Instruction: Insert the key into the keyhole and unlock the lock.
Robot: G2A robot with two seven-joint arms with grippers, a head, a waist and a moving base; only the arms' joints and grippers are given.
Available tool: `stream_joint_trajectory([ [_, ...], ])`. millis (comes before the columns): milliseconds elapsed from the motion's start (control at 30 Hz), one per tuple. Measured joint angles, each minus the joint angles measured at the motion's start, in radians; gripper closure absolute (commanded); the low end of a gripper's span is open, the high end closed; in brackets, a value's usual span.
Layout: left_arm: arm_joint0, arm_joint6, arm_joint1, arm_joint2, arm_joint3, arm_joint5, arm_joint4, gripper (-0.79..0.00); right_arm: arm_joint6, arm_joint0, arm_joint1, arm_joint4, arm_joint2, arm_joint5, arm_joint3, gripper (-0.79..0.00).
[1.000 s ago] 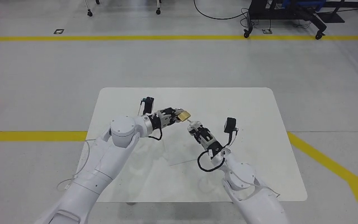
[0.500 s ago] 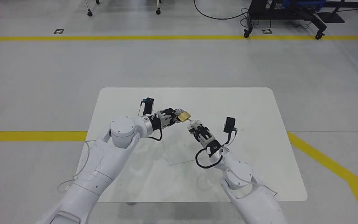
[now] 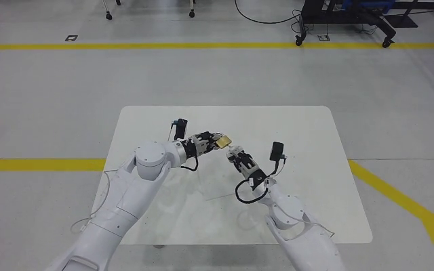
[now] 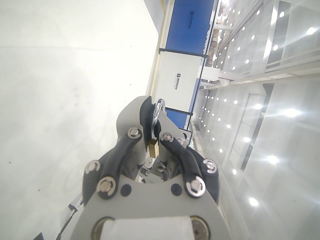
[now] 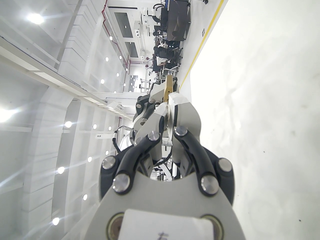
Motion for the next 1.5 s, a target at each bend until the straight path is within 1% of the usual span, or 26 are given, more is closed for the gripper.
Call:
stream_joint_trajectory([
  [467, -0.001, -0.022, -0.003, 0.003, -0.008, 0.007, 0.033, 0.000, 0.005, 0.001, -0.013, -0.011, 0.007, 0.004, 0.006, 0.000],
  [533, -0.003, -0.028, -0.004, 0.003, -0.006, 0.007, 0.033, 0.000, 0.005, 0.000, -0.014, -0.011, 0.010, 0.003, 0.006, -0.274],
  [567, -0.003, -0.030, -0.004, 0.003, -0.004, 0.007, 0.034, 0.000, 0.005, 0.000, -0.015, -0.010, 0.011, 0.003, 0.006, -0.366],
  [600, -0.004, -0.032, -0.005, 0.002, -0.003, 0.007, 0.035, 0.000, 0.006, -0.001, -0.016, -0.010, 0.012, 0.004, 0.006, -0.536],
  [633, -0.005, -0.033, -0.005, 0.001, -0.001, 0.005, 0.035, 0.000, 0.007, -0.001, -0.016, -0.009, 0.014, 0.005, 0.005, -0.603],
  [667, -0.006, -0.036, -0.005, -0.002, 0.002, 0.003, 0.034, 0.000, 0.008, -0.003, -0.017, -0.008, 0.017, 0.005, 0.004, -0.619],
  [733, -0.007, -0.039, -0.004, -0.008, 0.007, 0.000, 0.032, 0.000, 0.011, -0.007, -0.017, -0.005, 0.023, 0.003, 0.000, -0.600],
  [800, -0.007, -0.044, -0.003, -0.014, 0.011, -0.005, 0.032, 0.000, 0.016, -0.014, -0.017, -0.004, 0.032, -0.003, -0.007, -0.505],
  [867, -0.006, -0.050, -0.001, -0.019, 0.012, -0.014, 0.038, 0.000, 0.028, -0.023, -0.017, 0.001, 0.042, -0.009, -0.015, -0.471],
  [933, -0.005, -0.061, 0.001, -0.021, 0.010, -0.036, 0.057, 0.000, 0.050, -0.031, -0.015, 0.009, 0.052, -0.011, -0.022, -0.388],
  [1000, 0.000, -0.067, 0.005, -0.025, 0.004, -0.075, 0.088, 0.000, 0.105, -0.038, -0.011, 0.030, 0.068, -0.004, -0.029, -0.354],
  [1100, 0.013, -0.064, 0.012, -0.035, -0.005, -0.125, 0.129, 0.000, 0.210, -0.054, -0.002, 0.064, 0.106, 0.007, -0.045, -0.280],
  [1133, 0.015, -0.066, 0.014, -0.037, -0.007, -0.135, 0.145, 0.000, 0.247, -0.060, 0.002, 0.075, 0.119, 0.009, -0.051, -0.237],
  [1167, 0.018, -0.069, 0.017, -0.040, -0.009, -0.144, 0.164, 0.000, 0.298, -0.069, 0.007, 0.087, 0.139, 0.015, -0.059, -0.151],
  [1200, 0.020, -0.071, 0.019, -0.043, -0.010, -0.148, 0.174, 0.000, 0.336, -0.076, 0.011, 0.096, 0.153, 0.021, -0.063, -0.018],
  [1233, 0.022, -0.073, 0.020, -0.046, -0.012, -0.152, 0.181, 0.000, 0.374, -0.081, 0.015, 0.105, 0.167, 0.030, -0.067, 0.000],
  [1300, 0.026, -0.075, 0.024, -0.055, -0.015, -0.160, 0.190, 0.000, 0.448, -0.086, 0.023, 0.118, 0.197, 0.054, -0.069, 0.000],
  [1367, 0.030, -0.081, 0.026, -0.062, -0.021, -0.170, 0.196, 0.000, 0.494, -0.087, 0.030, 0.116, 0.219, 0.077, -0.068, 0.000],
  [1500, 0.031, -0.125, 0.030, -0.066, -0.029, -0.171, 0.200, 0.000, 0.549, -0.078, 0.035, 0.121, 0.232, 0.098, -0.064, 0.000],
])
